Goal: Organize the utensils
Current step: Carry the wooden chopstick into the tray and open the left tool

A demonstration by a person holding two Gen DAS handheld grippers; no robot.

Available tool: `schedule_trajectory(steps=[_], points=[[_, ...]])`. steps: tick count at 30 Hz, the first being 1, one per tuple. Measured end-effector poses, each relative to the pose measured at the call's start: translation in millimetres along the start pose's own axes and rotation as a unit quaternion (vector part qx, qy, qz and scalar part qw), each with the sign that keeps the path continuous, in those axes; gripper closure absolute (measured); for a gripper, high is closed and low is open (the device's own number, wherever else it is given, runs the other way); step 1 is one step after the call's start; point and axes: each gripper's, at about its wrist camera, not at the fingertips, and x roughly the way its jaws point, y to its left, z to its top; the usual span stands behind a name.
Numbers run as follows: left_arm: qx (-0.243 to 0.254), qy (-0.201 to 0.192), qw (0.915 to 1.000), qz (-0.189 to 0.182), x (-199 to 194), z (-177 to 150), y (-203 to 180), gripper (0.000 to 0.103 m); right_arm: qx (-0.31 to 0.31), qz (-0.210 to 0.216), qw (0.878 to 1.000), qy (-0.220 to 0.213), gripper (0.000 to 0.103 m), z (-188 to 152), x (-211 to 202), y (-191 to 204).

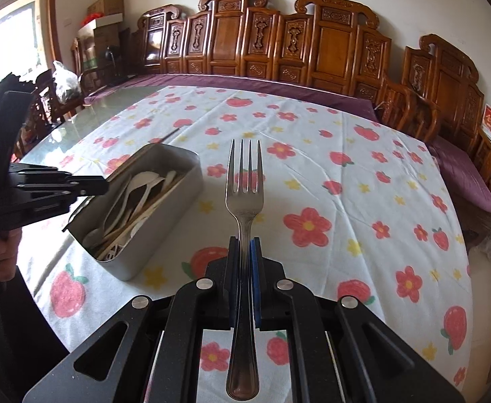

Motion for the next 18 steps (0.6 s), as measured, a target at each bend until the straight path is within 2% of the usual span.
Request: schedule_trajectory(steps=[9, 18], points=[[0.009, 0.035, 0.9993, 0.005, 26.3, -5.8, 4.5, 0.099, -0.016, 0.008, 1.0, -0.003, 0.095, 8.5, 1.1, 9.4], [0.009, 0.045, 0.9989, 0.005, 36.5, -11.2, 5.5, 0.099, -0.018, 0.014, 1.0, -0.001, 0.095, 9.6, 4.3, 16.6]])
